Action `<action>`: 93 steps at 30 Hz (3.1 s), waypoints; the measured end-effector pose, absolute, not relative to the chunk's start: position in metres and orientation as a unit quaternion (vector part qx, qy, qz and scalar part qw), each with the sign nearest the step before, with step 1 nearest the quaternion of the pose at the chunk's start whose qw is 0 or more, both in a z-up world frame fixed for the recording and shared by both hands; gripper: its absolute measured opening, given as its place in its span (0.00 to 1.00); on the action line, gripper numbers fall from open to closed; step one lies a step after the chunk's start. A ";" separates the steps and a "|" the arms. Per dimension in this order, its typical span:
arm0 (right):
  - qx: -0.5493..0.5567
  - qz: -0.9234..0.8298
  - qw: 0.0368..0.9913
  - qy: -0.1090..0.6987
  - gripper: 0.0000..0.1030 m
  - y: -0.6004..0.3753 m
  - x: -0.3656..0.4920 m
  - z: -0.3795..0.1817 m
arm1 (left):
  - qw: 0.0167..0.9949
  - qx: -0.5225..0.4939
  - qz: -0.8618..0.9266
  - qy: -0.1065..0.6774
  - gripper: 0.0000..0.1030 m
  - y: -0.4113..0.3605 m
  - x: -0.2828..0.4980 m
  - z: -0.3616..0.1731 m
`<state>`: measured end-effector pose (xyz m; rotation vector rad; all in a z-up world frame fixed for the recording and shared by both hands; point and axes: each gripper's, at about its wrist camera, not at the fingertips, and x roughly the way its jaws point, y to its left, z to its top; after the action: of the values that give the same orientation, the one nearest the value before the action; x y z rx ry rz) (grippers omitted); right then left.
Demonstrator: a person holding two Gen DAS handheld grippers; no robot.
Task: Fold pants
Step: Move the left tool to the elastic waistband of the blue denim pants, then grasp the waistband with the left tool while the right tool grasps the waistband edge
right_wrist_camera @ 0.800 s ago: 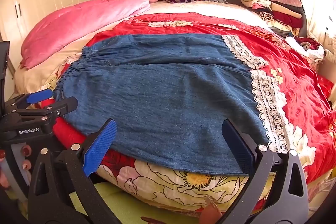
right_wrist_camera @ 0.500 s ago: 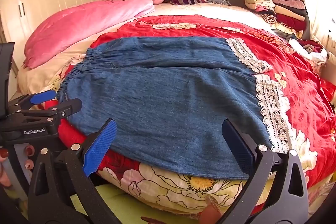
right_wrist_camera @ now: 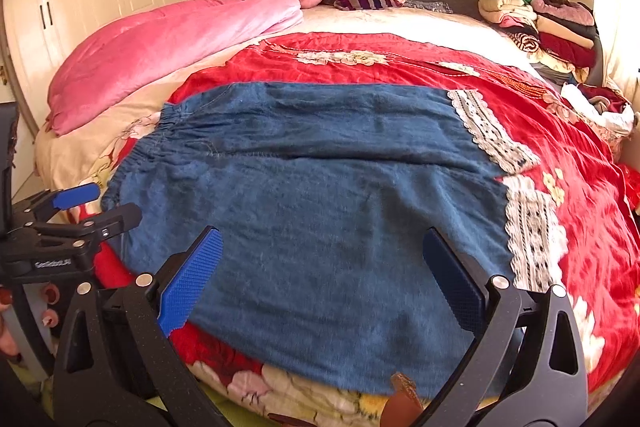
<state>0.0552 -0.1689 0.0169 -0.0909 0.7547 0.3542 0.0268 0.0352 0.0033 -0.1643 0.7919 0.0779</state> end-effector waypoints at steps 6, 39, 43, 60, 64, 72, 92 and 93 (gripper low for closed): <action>-0.051 0.182 0.909 0.370 0.92 -0.156 0.088 0.022 | 0.910 -0.096 0.048 0.401 0.96 0.059 0.050 0.003; -0.168 0.248 0.871 0.389 0.92 -0.056 0.257 0.018 | 0.887 -0.094 0.084 0.445 0.96 0.164 0.196 -0.012; -0.175 0.235 0.867 0.404 0.92 -0.047 0.275 0.006 | 0.880 -0.110 0.087 0.453 0.96 0.178 0.207 -0.022; -0.285 0.271 0.831 0.392 0.92 0.006 0.300 -0.015 | 0.904 -0.084 0.012 0.418 0.33 0.160 0.211 -0.021; -0.305 0.291 0.819 0.389 0.92 0.012 0.300 -0.019 | 0.915 -0.083 0.004 0.395 0.31 0.156 0.196 -0.008; -0.300 0.336 0.804 0.388 0.44 0.022 0.296 -0.025 | 0.925 -0.082 -0.014 0.370 0.29 0.147 0.173 0.010; -0.170 0.358 0.854 0.337 0.02 -0.043 0.220 0.039 | 0.939 -0.077 -0.012 0.336 0.29 0.140 0.137 0.033; -0.165 0.360 0.855 0.335 0.02 -0.046 0.212 0.041 | 0.941 -0.077 -0.013 0.330 0.29 0.138 0.131 0.035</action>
<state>0.2119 -0.0462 0.0406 -0.3464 0.7052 0.7575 0.1306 0.1378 0.0349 -0.1576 0.6743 -0.0262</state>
